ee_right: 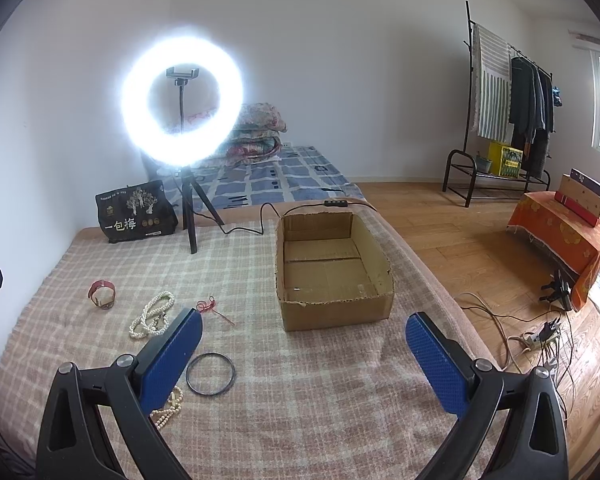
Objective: Organize jewelry
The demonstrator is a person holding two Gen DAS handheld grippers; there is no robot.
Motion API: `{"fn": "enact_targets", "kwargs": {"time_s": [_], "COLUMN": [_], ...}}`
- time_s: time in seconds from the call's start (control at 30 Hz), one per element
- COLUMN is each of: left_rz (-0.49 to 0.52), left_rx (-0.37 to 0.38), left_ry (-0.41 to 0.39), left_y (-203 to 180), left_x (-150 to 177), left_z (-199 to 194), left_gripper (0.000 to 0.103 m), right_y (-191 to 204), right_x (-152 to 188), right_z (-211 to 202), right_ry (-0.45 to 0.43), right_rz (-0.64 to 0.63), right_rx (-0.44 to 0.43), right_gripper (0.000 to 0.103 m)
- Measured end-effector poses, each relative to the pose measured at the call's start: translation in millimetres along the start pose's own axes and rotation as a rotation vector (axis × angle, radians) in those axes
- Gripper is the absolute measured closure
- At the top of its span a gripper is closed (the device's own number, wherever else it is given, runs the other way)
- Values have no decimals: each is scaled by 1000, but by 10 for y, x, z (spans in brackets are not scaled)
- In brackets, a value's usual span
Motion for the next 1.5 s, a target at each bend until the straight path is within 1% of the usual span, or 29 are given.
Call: {"fn": "enact_targets", "kwargs": {"time_s": [1.5], "left_rz": [-7], "left_rx": [2], "left_ry": [-4], "left_y": [5], "left_x": [0], "left_z": [1], "left_gripper": [0], "right_y": [53], "right_x": [28], "right_z": [25], "right_ry": [16], "right_rz": [0], "right_rx": [-16], "right_gripper": [0]}}
Point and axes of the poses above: each gripper's, at about its wrist camera, not at the fingertips, and z roughly the way its jaws point, y to its left, x to its underside, the point moved 2 cm from there along z, roughly the way its jaws point, and after that the axes turned 5 degrees about y, right-handed, at the moved point
